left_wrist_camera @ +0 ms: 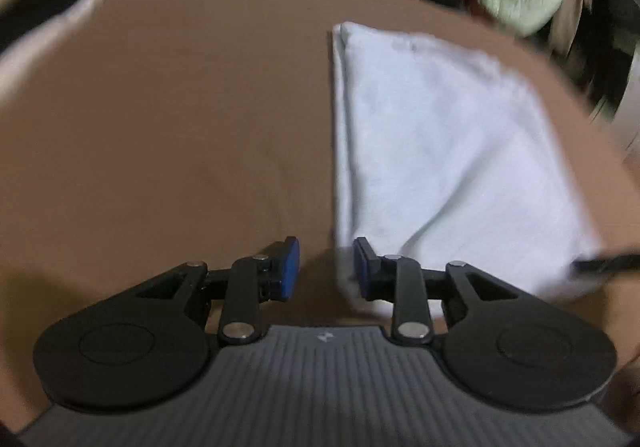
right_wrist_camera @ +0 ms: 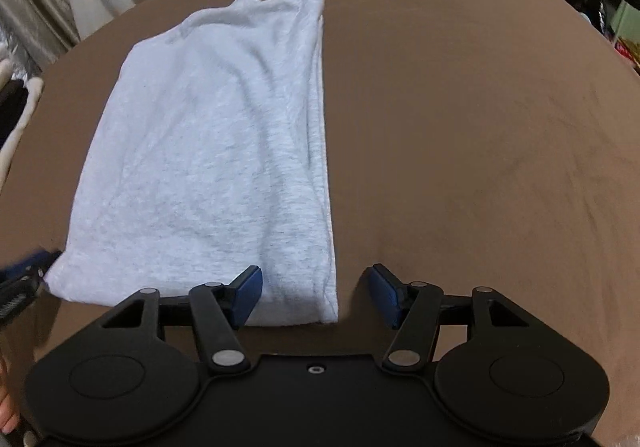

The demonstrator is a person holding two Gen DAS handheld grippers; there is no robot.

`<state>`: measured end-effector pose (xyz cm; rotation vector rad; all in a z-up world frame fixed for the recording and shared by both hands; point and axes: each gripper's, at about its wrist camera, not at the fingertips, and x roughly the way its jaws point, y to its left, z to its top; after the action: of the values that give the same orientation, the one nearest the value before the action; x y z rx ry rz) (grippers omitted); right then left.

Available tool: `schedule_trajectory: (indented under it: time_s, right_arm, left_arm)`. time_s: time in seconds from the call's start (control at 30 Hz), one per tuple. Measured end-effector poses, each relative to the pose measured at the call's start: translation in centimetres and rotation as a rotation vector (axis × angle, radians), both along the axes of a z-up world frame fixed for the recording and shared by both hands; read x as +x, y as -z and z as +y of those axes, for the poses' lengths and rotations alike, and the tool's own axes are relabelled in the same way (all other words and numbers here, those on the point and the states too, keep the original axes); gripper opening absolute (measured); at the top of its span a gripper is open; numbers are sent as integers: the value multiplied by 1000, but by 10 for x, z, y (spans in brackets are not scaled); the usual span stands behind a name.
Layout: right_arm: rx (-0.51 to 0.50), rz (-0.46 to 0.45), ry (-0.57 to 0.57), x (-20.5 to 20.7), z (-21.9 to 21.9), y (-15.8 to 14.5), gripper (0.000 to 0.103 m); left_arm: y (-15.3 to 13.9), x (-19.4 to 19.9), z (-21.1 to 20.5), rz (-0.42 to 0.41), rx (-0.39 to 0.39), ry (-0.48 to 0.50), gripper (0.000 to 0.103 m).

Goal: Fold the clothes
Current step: 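Pinch the folded shirt edge with the left gripper and square it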

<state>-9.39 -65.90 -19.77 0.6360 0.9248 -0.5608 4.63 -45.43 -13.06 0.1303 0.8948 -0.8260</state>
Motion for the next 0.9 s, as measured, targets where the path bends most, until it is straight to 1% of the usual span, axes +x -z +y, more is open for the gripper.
schedule_trajectory:
  time_s: [0.03,0.1,0.17,0.2,0.27,0.3,0.43,0.5,0.53,0.57,0.6,0.63,0.67,0.7,0.73,0.77,0.83,0.87,0.9]
  right_arm:
    - [8,-14,6,-2,-1,-1,64]
    - [37,-66,25,-7,-5,-4,65]
    - [51,-106,46,-11,-10,-7,65]
    - [37,-106,50,-11,-11,-8,65]
    - [6,-102,56,-10,-13,-10,65]
    - [-7,-99,56,-7,-12,-12,65]
    - [-33,-137,35,-1,-13,-16,65]
    - [-50,-144,23,4,-14,-16,65]
    - [-56,-146,19,6,-15,-16,65]
    - [-54,-146,18,7,-16,-16,65]
    - [-51,-146,17,8,-17,-16,65]
    - [-46,-145,15,10,-19,-14,65]
    - [-41,-143,13,13,-21,-13,65]
    - [-39,-141,13,12,-20,-12,65]
    - [-38,-137,12,13,-21,-11,65]
    - [-38,-135,11,13,-20,-11,65]
    - [-36,-132,8,12,-19,-11,65]
    - [-35,-131,7,12,-19,-10,65]
    - [-34,-131,6,12,-19,-10,65]
  left_arm:
    - [-4,7,-2,10,-27,15,28]
    - [-14,17,-10,-32,-65,64,28]
    - [-20,26,-23,-44,-81,150,27]
    - [-20,30,-32,-50,-59,182,21]
    - [-17,37,-46,-65,-22,236,13]
    - [-15,39,-49,-64,-23,257,12]
    - [0,48,-68,-40,-19,297,12]
    - [6,48,-69,-27,-45,291,12]
    - [10,46,-69,-19,-62,285,13]
    - [13,46,-69,-15,-77,280,17]
    - [16,46,-71,-17,-84,282,21]
    - [16,44,-71,-35,-78,279,23]
    - [15,42,-70,-54,-72,276,29]
    - [12,40,-67,-68,-73,270,43]
    - [9,36,-63,-85,-70,258,51]
    - [8,33,-60,-101,-63,247,55]
    - [7,29,-56,-108,-55,263,55]
    - [9,28,-56,-97,-45,276,55]
    - [11,27,-57,-86,-40,282,53]
